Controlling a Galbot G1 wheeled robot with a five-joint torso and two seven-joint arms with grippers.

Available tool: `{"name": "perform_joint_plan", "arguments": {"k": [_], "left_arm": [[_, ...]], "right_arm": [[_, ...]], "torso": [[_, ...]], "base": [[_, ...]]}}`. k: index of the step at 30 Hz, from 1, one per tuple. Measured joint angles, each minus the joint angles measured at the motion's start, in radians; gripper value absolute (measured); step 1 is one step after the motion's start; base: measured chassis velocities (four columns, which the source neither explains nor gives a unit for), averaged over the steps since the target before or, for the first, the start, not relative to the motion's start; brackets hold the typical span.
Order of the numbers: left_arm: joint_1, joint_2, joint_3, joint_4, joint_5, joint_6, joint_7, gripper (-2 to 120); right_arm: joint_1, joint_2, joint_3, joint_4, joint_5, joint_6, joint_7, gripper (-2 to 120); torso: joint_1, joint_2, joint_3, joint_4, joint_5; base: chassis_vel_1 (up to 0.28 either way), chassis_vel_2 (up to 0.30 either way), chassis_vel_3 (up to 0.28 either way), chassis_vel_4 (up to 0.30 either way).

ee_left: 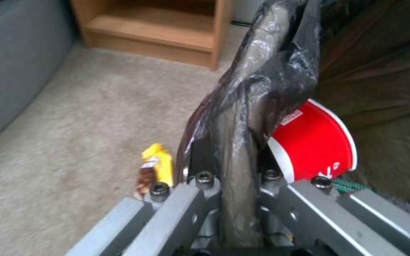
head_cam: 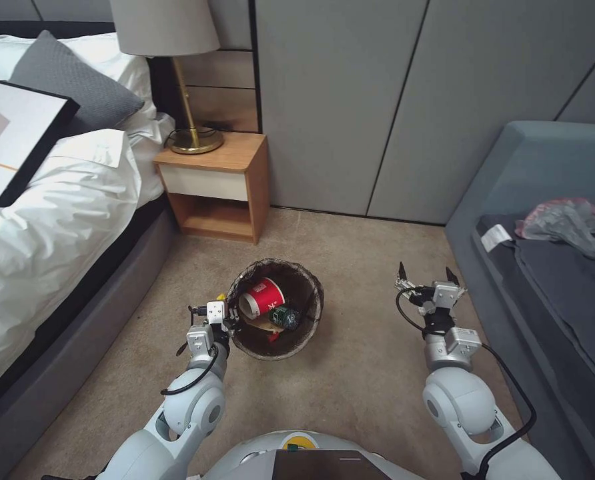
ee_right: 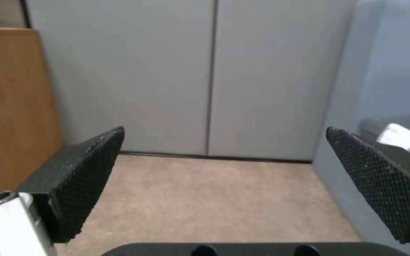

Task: Pick up the trash bin, then pick up the garbage from the floor and place it into the trash bin.

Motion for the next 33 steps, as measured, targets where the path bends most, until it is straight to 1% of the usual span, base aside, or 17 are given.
{"name": "perform_joint_plan", "arguments": {"k": [7,12,16,18,21,24,33], "left_arm": [[0.001,0.001,-0.003,-0.003,-0.003,0.000,-0.001,0],[0.001,0.002,-0.006,-0.004,-0.006,0.000,-0.002,0],[0.000,0.000,-0.006,-0.004,-0.006,0.000,-0.001,0],[0.000,0.000,-0.006,-0.004,-0.006,0.000,-0.001,0],[0.000,0.000,-0.008,-0.004,-0.005,0.000,-0.001,0],[0.001,0.000,-0.009,-0.004,-0.005,0.000,-0.001,0],[0.004,-0.001,-0.010,-0.007,-0.003,0.000,0.000,0]], "right_arm": [[0.003,0.005,-0.012,-0.006,-0.005,-0.001,0.001,100],[0.005,-0.008,-0.017,-0.010,-0.007,-0.001,0.002,100],[0.011,-0.010,-0.019,-0.013,-0.007,-0.001,0.004,100],[0.012,-0.009,-0.021,-0.013,-0.007,-0.002,0.005,100],[0.015,-0.005,-0.027,-0.013,-0.007,-0.005,0.008,100],[0.015,0.000,-0.028,-0.014,-0.010,-0.005,0.009,100],[0.013,0.008,-0.031,-0.014,-0.017,-0.005,0.014,100]], "torso": [[0.000,0.000,0.000,0.0000,0.0000],[0.000,0.000,0.000,0.0002,0.0000],[0.000,0.000,0.000,-0.0004,-0.0001],[0.000,0.000,0.000,-0.0004,0.0000],[0.000,0.000,0.000,0.0002,0.0000],[0.000,0.000,0.000,-0.0002,-0.0001],[0.000,0.000,0.000,-0.0002,-0.0001]], "base": [[0.092,0.104,0.087,0.092],[0.090,0.117,0.101,0.097],[0.099,0.088,0.112,0.098],[0.100,0.093,0.122,0.113],[0.125,0.123,0.101,0.125],[0.131,0.109,0.091,0.114],[0.105,0.107,0.112,0.109]]}}
